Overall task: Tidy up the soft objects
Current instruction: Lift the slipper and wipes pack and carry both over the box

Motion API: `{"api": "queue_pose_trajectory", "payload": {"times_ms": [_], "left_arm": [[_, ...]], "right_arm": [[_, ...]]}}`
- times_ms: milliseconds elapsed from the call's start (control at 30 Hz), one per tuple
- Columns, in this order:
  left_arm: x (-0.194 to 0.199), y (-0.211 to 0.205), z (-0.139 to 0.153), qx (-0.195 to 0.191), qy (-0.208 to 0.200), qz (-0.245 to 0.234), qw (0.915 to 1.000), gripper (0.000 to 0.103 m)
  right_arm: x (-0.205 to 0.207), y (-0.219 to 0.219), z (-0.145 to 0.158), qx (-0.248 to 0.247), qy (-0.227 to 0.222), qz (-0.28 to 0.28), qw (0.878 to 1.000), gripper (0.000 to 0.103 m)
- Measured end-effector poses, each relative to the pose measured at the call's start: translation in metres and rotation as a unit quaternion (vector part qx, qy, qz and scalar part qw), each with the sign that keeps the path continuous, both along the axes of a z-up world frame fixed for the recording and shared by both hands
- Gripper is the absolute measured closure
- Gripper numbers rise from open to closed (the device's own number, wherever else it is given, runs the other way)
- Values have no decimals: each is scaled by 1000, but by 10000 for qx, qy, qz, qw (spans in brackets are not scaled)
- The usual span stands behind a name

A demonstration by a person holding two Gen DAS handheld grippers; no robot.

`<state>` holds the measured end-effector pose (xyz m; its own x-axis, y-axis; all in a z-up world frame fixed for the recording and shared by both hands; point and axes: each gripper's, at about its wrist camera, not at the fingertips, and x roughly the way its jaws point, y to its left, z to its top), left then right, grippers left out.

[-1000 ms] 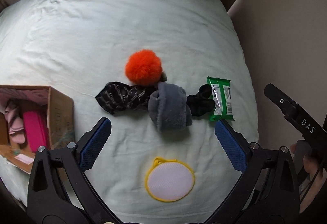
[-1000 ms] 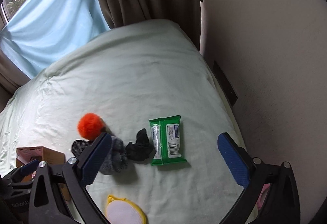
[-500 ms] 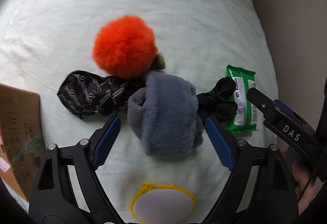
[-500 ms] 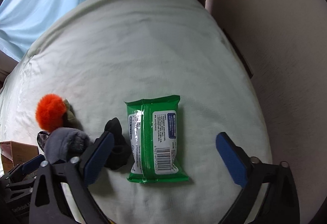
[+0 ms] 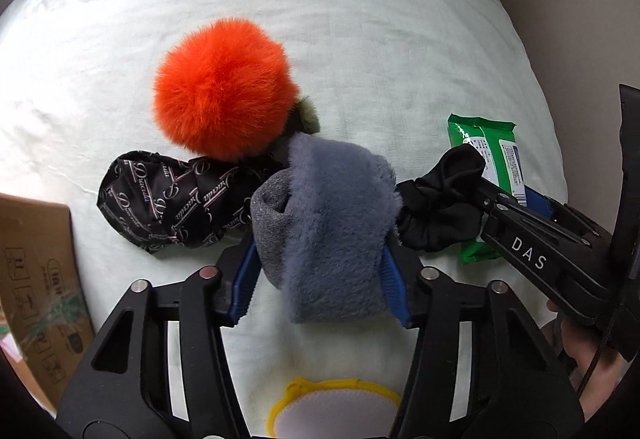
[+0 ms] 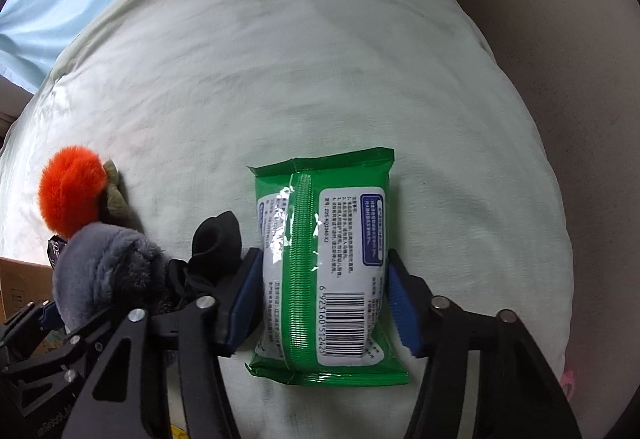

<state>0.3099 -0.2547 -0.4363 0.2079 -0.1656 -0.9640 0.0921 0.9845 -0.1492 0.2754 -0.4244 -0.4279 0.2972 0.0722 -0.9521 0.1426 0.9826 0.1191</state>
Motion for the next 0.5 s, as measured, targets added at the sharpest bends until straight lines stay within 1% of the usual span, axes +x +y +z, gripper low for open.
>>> {"api": "queue_pose_trajectory", "payload": {"times_ms": [67, 167, 200, 233, 333, 500], "left_arm": [[0, 1, 0, -1, -31, -48, 10000, 60], [-3, 5, 4, -12, -101, -85, 9999, 65], [-9, 12, 8, -31, -116, -88, 9999, 65], [-10, 13, 10, -46, -121, -83, 9999, 66], [-14, 14, 20, -79, -194, -65, 9998, 66], [-25, 23, 46, -108, -369, -98, 9992, 66]], "right_arm": [[-2, -1, 4, -13, -39, -20, 10000, 60], [-6, 3, 8, -7, -113, -28, 9999, 66], [-7, 3, 10, -1, -132, -21, 9999, 67], [-6, 2, 8, -2, -136, -22, 9999, 68], [-10, 3, 15, 17, -204, -70, 9998, 69], [-19, 2, 38, 7, -346, -163, 9993, 69]]}}
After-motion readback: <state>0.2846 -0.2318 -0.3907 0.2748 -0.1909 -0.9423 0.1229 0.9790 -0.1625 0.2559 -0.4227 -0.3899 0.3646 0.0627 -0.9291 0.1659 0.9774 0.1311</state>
